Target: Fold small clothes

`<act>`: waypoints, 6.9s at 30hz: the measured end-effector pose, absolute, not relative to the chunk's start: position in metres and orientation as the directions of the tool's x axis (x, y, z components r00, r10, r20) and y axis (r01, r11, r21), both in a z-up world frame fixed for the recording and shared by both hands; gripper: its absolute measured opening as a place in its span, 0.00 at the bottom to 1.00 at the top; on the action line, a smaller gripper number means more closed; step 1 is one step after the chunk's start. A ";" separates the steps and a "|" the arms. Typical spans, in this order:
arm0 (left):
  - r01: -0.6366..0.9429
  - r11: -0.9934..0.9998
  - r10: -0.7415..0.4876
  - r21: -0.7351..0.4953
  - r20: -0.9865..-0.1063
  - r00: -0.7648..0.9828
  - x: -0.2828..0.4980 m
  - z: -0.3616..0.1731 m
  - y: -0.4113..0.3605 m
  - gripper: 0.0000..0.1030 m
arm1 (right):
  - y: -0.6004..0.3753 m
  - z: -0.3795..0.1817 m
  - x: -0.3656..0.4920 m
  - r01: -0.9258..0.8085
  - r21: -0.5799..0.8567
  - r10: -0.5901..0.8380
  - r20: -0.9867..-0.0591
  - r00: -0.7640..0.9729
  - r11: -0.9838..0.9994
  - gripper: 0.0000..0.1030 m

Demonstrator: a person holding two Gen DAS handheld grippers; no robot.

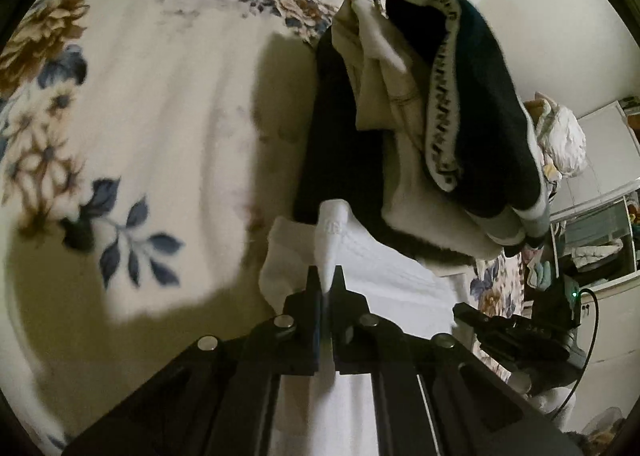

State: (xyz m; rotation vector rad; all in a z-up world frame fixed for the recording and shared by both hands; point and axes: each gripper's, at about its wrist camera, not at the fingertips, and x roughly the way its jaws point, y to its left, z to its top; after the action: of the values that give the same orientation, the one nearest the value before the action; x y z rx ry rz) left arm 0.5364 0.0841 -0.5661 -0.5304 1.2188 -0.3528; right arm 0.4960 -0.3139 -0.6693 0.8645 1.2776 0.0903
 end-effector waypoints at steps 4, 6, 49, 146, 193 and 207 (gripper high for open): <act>-0.049 0.799 -0.571 -0.600 -0.781 0.253 0.521 -0.566 0.099 0.07 | -0.314 -0.674 0.495 0.401 0.612 0.557 -0.790 0.258 0.682 0.13; -0.052 0.788 -0.580 -0.614 -0.767 0.274 0.492 -0.555 0.113 0.20 | -0.320 -0.663 0.478 0.380 0.623 0.578 -0.780 0.239 0.683 0.35; -0.010 0.804 -0.566 -0.595 -0.769 0.298 0.510 -0.574 0.089 0.04 | -0.326 -0.682 0.489 0.378 0.644 0.546 -0.765 0.342 0.665 0.02; 0.117 0.898 -0.430 -0.424 -0.788 0.441 0.656 -0.391 -0.029 0.14 | -0.355 -0.455 0.624 0.112 0.731 0.669 -0.667 0.328 0.673 0.10; 0.087 0.995 -0.092 -0.046 -0.737 0.669 0.405 -0.114 -0.059 1.00 | -0.294 -0.128 0.321 0.227 -0.124 -0.243 -0.738 0.629 0.966 1.00; 0.104 0.993 -0.110 -0.050 -0.678 0.727 0.306 -0.036 -0.059 1.00 | -0.277 -0.014 0.189 0.216 -0.084 -0.219 -0.639 0.737 0.973 1.00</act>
State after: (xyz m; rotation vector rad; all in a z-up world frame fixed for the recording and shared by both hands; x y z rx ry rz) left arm 0.3064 -0.0585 -0.0359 -0.0088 0.7478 -0.1177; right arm 0.1888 -0.2772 -0.0136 -0.0043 0.7026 -0.2393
